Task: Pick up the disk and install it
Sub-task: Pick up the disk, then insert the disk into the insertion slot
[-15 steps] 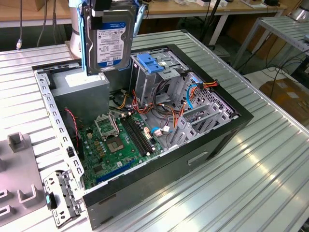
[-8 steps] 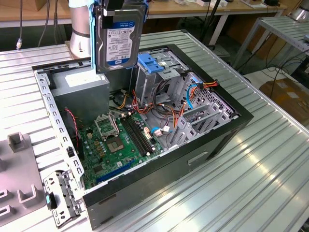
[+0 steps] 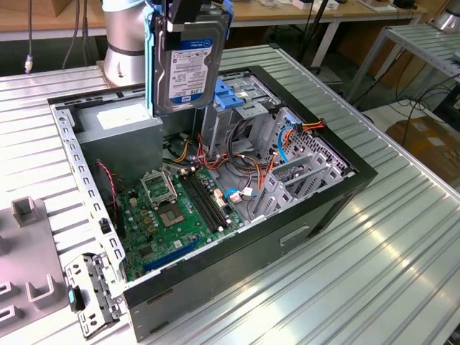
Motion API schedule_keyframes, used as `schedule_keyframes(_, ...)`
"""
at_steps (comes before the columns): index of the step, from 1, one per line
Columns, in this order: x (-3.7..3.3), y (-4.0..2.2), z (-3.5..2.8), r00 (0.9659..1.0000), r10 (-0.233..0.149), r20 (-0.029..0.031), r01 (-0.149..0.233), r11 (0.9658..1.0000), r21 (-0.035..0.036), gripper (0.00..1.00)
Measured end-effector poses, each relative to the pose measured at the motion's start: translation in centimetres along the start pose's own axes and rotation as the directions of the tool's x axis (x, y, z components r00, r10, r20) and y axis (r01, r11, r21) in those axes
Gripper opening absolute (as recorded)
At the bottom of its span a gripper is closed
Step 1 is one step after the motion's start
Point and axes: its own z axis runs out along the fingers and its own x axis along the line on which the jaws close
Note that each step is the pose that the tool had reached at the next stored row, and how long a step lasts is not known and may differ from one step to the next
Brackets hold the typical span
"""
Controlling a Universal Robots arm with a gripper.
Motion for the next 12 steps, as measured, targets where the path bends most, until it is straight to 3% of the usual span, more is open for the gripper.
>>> schedule_keyframes(6, 1.15, -0.34, 0.12, 1.0000, 0.000, 0.0000, 0.000, 1.0000, 0.0012, 0.37)
schedule_keyframes(12, 1.22, -0.36, 0.12, 1.0000, 0.000, 0.0000, 0.000, 1.0000, 0.0027, 0.37)
